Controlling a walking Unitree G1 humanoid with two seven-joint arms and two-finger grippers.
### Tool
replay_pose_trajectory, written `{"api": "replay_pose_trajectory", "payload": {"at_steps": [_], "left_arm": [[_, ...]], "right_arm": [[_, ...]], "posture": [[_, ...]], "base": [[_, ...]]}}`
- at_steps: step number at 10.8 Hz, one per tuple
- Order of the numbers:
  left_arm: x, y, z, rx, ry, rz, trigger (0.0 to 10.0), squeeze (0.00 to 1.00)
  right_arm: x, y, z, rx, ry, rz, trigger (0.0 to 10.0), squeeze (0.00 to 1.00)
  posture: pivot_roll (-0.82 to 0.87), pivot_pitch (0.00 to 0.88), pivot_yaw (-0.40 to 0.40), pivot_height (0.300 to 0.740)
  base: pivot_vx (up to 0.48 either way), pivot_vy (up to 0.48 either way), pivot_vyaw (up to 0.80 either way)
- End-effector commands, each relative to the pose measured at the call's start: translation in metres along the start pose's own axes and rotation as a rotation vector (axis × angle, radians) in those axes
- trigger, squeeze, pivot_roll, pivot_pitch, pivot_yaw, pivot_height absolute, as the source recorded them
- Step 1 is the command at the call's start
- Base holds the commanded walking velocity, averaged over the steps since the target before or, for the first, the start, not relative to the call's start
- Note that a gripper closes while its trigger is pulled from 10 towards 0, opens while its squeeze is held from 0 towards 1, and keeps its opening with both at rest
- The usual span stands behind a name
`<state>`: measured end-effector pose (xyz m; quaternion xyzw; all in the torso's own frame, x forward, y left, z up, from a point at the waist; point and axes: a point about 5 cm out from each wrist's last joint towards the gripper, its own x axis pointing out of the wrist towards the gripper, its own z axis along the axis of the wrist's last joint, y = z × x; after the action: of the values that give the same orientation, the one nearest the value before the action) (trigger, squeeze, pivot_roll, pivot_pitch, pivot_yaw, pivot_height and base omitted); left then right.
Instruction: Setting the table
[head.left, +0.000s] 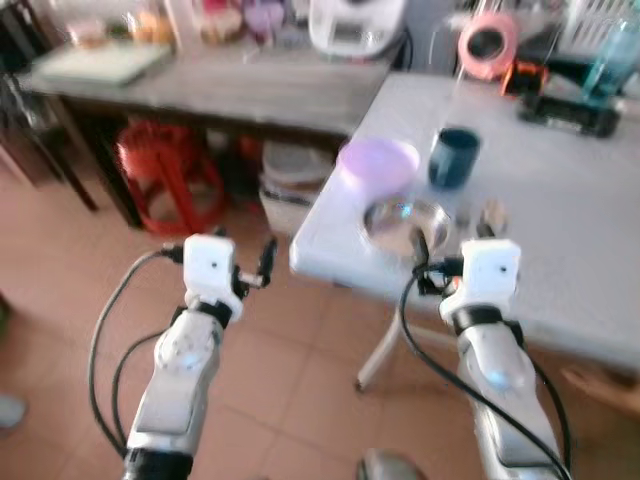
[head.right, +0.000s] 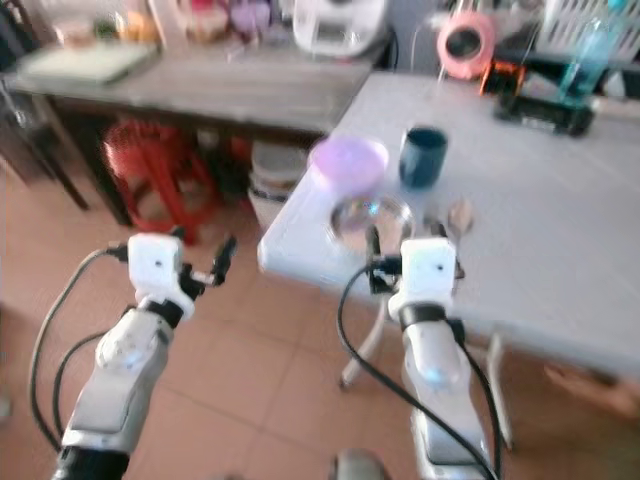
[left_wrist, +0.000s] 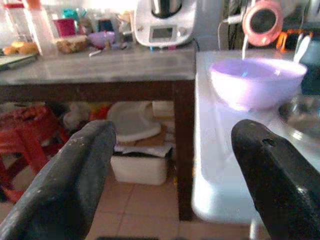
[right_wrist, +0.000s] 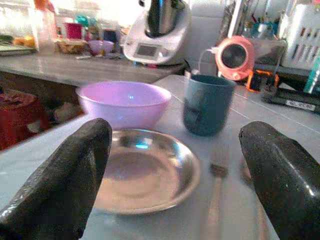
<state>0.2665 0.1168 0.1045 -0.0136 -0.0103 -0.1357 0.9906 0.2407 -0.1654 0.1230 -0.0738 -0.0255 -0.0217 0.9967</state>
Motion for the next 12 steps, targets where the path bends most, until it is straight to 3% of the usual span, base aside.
{"api": "replay_pose_trajectory", "payload": {"at_steps": [1,3,8,11,12], "left_arm": [[0.000,0.003,0.004,0.033,-0.009,-0.001,10.0,0.00],[0.001,0.003,0.004,0.031,-0.010,-0.008,10.0,0.00],[-0.001,0.002,0.003,0.006,0.004,-0.027,10.0,0.00],[-0.003,-0.002,0.001,0.041,0.021,-0.100,10.0,0.00],[-0.006,-0.003,0.000,0.061,0.029,-0.125,10.0,0.00]], "right_arm": [[0.002,-0.001,0.004,0.015,-0.009,-0.015,10.0,0.00],[0.004,-0.005,0.003,0.024,0.006,-0.052,10.0,0.00],[0.006,-0.006,0.003,0.026,0.028,-0.074,10.0,0.00],[0.003,-0.011,-0.003,0.052,0.066,-0.116,10.0,0.00],[0.002,-0.014,-0.007,0.052,0.086,-0.128,10.0,0.00]], "posture": [[-0.05,0.000,0.051,0.740],[-0.05,0.000,0.055,0.740],[-0.06,0.000,0.051,0.740],[-0.05,0.000,0.054,0.740],[-0.05,0.000,0.059,0.740]], "base": [[0.379,0.000,0.00],[0.135,0.000,0.00],[0.000,0.000,-0.80],[0.000,0.000,-0.80],[0.000,0.000,0.00]]}}
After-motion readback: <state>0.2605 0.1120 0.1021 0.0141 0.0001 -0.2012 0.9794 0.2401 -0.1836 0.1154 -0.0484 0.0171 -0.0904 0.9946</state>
